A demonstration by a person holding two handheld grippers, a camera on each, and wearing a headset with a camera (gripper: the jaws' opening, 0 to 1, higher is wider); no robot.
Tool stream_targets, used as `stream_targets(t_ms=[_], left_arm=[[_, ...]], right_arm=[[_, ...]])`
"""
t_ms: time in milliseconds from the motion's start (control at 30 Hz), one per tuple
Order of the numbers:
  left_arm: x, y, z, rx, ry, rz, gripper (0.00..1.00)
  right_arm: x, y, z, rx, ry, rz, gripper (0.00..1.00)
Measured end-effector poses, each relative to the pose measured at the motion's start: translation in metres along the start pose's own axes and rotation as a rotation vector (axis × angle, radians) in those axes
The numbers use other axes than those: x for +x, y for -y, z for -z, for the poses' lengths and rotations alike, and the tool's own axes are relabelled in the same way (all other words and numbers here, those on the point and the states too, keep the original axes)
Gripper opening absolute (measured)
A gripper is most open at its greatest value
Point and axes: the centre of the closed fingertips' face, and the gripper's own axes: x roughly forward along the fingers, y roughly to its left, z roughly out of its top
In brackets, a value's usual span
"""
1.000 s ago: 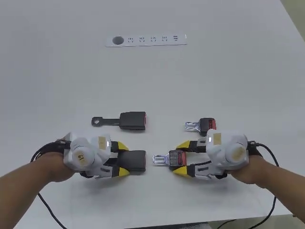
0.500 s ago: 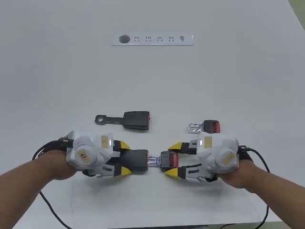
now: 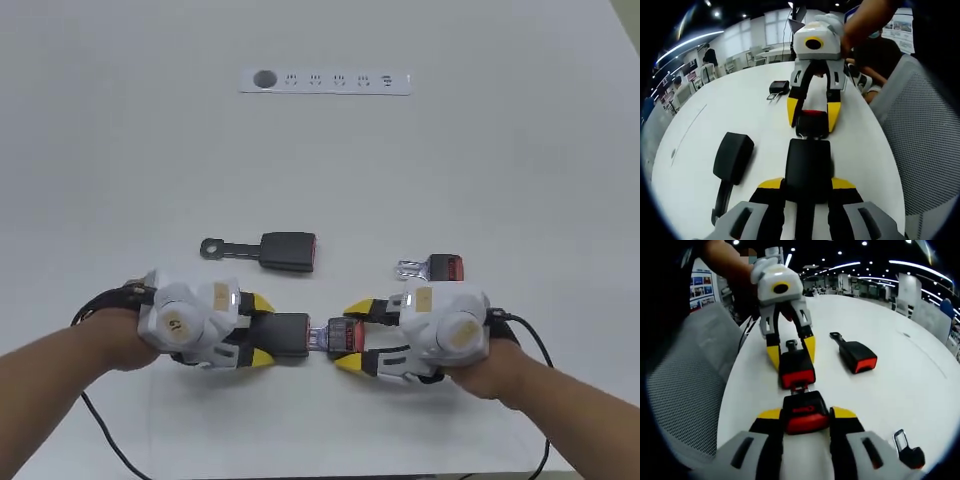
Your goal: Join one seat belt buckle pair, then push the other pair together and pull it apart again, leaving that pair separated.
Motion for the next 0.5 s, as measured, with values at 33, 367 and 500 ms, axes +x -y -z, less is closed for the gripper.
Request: stream_targets(t_ms=[33, 367, 500], left_arm=[[0.000, 0.000, 0.000, 0.000, 0.000, 0.002, 0.34], [0.000, 0.000, 0.000, 0.014, -0.003, 0.020, 0.33], [-0.001, 0.002, 0.000, 0.010, -0.002, 0.027, 0.33]], right_arm=[[0.000, 0.000, 0.000, 0.000, -0.001, 0.000, 0.35], [0.011, -0.004, -0.011, 0.008, 0.006, -0.001, 0.35], [0.010, -0.004, -0.010, 0.019, 0.006, 0.002, 0.35]])
